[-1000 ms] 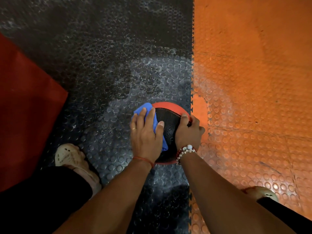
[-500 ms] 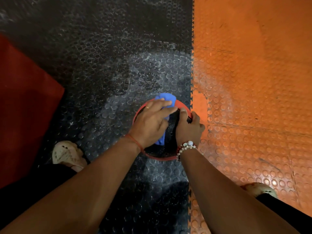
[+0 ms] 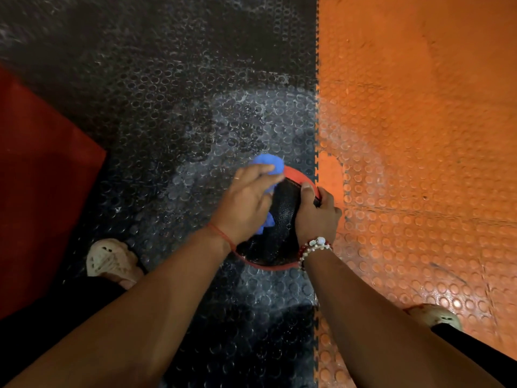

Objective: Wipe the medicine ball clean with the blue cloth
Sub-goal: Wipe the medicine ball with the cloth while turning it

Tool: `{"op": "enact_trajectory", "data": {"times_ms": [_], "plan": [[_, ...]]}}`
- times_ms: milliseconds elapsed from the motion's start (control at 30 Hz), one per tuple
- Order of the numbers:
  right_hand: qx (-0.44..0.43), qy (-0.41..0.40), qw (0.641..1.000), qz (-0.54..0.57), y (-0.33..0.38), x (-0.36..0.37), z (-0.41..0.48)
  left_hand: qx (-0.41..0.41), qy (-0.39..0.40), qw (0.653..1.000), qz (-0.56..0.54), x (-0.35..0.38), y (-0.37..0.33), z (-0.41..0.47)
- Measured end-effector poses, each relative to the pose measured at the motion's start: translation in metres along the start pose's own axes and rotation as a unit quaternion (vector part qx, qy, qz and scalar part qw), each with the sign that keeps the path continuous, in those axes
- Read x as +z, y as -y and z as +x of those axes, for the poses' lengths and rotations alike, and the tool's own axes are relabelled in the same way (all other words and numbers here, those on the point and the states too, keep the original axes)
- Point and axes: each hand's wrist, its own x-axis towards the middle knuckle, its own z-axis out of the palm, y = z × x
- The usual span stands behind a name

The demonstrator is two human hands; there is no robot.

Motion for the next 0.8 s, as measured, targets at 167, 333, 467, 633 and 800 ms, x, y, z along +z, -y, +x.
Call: {"op": "enact_trajectory", "data": {"times_ms": [167,333,467,633,800], "plan": [[-0.018,-0.006,1.0,0.014,-0.007,-0.003,-0.001,0.054,0.065,0.996,0.035,0.0,0.006,0.014],[-0.034,-0.006,0.999,0.008,-0.007,0.002,-0.006,-0.196,0.045,0.978,-0.054,-0.012,0.024,0.044],[-0.056,-0.021,0.998,-0.003,-0.014,0.003,-0.008,-0.086,0.053,0.995,-0.006,-0.014,0.015,0.034],[-0.112,-0.026,0.993,0.002,-0.029,0.005,-0.019,0.105,0.167,0.98,0.035,-0.006,-0.005,0.023],[-0.129,-0.022,0.991,0.029,-0.039,0.0,-0.027,-0.153,0.137,0.978,0.025,-0.021,0.026,0.041]]}}
